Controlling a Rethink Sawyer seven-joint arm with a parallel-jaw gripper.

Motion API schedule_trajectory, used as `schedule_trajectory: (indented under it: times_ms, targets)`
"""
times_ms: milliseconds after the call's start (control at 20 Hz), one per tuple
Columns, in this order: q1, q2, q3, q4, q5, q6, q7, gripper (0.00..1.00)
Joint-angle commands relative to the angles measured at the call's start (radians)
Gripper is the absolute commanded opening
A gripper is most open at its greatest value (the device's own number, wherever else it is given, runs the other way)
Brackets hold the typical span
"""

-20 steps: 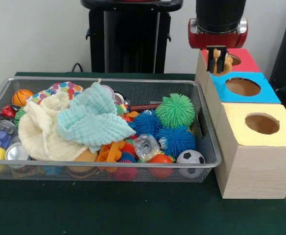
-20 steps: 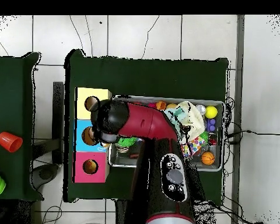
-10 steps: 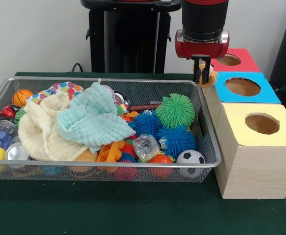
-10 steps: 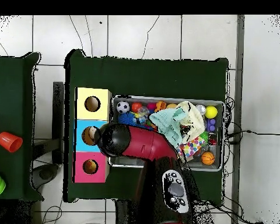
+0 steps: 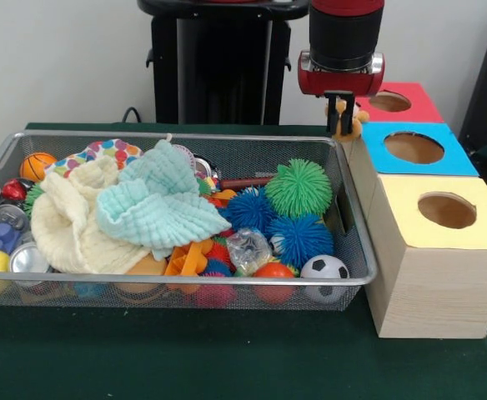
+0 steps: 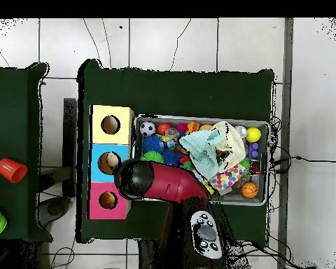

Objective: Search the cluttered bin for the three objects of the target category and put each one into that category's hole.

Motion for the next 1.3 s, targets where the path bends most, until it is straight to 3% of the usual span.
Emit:
schedule_trajectory:
  times_ms: [50,250,600,1050,1300]
  targets:
    - [0.014,0.037,0.072,0.035,-0.006,0.074,0.108,0.00]
    - [0.011,0.046,0.095,0.019,0.033,0.116,0.130,0.00]
    - [0.030,0.056,0.116,0.025,0.090,0.090,0.175,0.00]
    - [0.087,0.005,0.045,-0.078,0.056,0.282,0.207,0.00]
    - [0.100,-0.024,0.026,-0.073,0.072,0.316,0.223,0.00]
